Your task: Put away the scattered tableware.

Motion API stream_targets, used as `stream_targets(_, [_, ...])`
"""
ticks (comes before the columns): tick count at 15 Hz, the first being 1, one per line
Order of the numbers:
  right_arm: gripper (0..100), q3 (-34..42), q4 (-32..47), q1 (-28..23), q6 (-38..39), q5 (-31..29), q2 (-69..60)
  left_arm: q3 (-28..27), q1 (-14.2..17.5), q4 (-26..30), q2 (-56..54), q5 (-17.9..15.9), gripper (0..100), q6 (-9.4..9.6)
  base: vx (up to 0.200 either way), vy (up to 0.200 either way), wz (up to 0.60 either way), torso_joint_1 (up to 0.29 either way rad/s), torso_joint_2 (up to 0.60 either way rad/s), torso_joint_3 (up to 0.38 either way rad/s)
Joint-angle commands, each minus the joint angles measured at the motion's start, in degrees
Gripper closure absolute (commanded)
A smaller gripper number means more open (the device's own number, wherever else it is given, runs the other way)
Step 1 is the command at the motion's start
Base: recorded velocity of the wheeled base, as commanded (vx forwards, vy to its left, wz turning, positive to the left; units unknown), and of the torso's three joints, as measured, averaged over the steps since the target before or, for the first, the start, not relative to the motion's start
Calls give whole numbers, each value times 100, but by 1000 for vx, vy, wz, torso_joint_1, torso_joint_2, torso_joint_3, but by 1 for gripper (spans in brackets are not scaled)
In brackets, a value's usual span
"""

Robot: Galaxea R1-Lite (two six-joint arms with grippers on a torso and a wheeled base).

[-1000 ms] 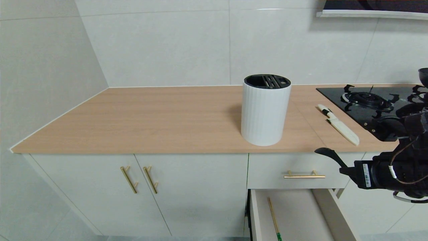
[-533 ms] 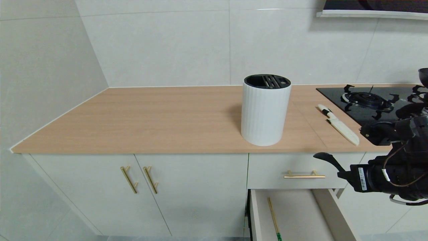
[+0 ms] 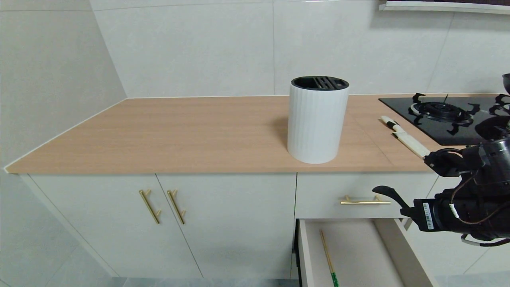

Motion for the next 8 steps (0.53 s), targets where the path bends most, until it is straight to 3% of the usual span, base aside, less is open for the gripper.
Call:
stream_targets(1, [100, 0, -2, 0, 2, -1, 38, 0, 6, -1, 0, 2, 0, -1, 0, 0, 0, -173, 471, 276])
stream_targets(8, [100, 9, -2, 0, 2, -1, 135, 0, 6, -1, 0, 2, 0, -1, 0, 0, 0, -177, 477, 293])
